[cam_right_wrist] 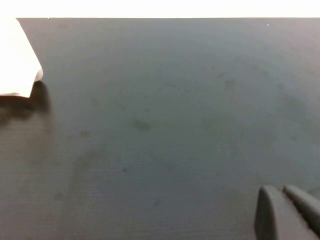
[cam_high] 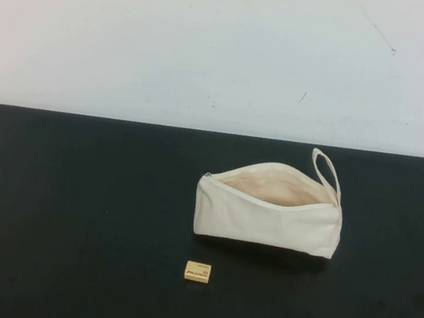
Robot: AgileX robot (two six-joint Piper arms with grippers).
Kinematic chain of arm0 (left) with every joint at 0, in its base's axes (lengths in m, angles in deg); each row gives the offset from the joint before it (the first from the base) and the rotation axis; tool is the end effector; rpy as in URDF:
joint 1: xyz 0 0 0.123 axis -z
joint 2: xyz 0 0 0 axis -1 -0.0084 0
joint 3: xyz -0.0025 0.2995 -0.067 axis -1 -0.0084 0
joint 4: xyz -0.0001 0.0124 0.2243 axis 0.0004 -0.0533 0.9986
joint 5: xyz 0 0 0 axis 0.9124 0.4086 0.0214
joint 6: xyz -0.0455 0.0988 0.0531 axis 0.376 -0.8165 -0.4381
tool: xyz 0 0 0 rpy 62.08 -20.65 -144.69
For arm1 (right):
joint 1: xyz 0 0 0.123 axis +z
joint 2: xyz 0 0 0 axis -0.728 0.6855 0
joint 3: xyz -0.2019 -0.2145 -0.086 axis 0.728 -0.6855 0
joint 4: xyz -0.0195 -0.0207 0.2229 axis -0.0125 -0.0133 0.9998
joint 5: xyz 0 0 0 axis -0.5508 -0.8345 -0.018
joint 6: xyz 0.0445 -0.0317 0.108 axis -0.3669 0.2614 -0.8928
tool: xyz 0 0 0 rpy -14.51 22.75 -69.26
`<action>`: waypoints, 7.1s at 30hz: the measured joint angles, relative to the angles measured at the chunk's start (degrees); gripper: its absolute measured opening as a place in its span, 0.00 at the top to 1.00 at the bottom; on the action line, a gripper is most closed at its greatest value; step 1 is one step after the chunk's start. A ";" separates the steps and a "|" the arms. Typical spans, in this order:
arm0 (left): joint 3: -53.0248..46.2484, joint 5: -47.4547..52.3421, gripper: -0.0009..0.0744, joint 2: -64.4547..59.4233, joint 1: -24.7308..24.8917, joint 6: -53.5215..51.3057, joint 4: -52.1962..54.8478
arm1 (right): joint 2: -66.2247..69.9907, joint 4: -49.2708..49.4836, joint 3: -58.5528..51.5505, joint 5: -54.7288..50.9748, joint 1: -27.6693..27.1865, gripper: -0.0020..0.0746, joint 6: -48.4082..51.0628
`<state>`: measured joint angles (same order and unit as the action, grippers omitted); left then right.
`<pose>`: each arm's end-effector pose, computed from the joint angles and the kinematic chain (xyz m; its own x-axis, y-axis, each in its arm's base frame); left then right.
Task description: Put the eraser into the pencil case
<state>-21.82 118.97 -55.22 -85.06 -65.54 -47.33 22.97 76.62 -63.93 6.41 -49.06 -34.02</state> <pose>0.0749 -0.0443 0.3196 -0.6984 -0.1924 -0.6894 0.1401 0.9078 -0.3952 0.0322 -0.0040 0.1651 -0.2835 -0.0309 -0.9585 0.0495 0.9977 -0.0468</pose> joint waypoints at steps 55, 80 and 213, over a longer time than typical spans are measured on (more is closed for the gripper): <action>42.63 -3.77 0.25 -77.77 28.71 10.34 17.05 | 0.00 0.00 0.00 0.00 0.00 0.98 0.00; 43.93 -6.33 0.42 -82.98 29.08 11.90 19.27 | 0.00 0.00 0.00 0.00 0.00 0.98 0.00; 29.66 12.89 0.99 -6.30 58.14 25.88 68.34 | 0.00 0.00 0.00 0.00 0.00 0.98 0.00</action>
<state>7.84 131.86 -61.52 -26.92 -39.66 21.01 22.97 76.62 -63.93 6.41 -49.06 -34.02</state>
